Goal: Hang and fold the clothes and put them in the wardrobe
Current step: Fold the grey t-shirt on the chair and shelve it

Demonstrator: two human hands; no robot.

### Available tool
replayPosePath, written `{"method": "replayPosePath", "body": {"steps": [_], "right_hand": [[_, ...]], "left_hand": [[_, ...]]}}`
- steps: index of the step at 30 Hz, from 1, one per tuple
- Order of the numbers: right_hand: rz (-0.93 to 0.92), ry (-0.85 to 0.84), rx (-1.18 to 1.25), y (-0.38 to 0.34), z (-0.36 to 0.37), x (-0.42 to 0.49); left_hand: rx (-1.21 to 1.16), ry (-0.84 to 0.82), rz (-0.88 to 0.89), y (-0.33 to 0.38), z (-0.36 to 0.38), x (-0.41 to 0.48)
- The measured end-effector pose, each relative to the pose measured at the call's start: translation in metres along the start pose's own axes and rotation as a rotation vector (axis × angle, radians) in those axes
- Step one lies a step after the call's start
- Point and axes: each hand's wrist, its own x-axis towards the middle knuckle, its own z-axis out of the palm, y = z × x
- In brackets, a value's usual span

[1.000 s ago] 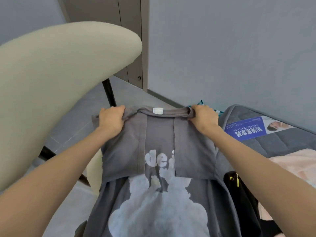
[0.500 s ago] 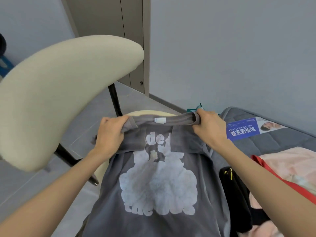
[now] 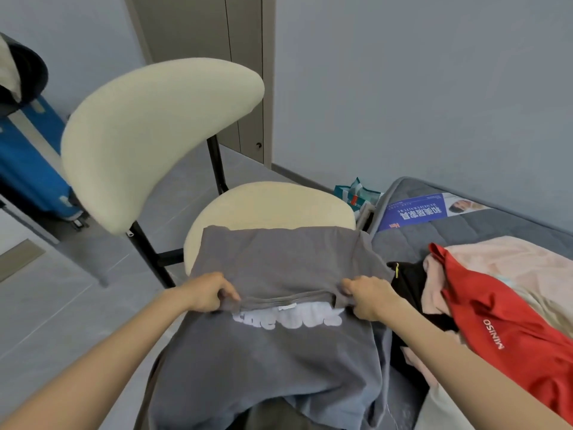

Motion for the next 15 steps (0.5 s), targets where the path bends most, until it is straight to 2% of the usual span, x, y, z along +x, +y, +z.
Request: {"method": "replayPosePath", "body": {"steps": [2, 3, 7, 10, 12, 15], "right_hand": [[0.005, -0.031, 0.062, 0.001, -0.008, -0.001], [0.017, 0.011, 0.105, 0.001, -0.014, 0.001], [0.071, 0.344, 0.298, 0.002, -0.033, 0.020], [0.165, 0.482, 0.431, 0.015, -0.036, 0.042], [0.287, 0.449, 0.528, 0.028, -0.032, 0.057], [0.465, 0.308, 0.746, 0.045, -0.020, 0.081]], "left_hand": [[-0.072, 0.017, -0.033, 0.006, -0.007, -0.001], [-0.083, 0.065, -0.042, 0.010, -0.012, -0.001], [-0.070, 0.349, -0.011, 0.025, -0.024, 0.014], [-0.118, 0.363, 0.022, 0.045, -0.023, 0.037], [-0.114, 0.294, -0.010, 0.064, -0.022, 0.054], [-0.097, 0.237, -0.077, 0.081, -0.014, 0.078]]}}
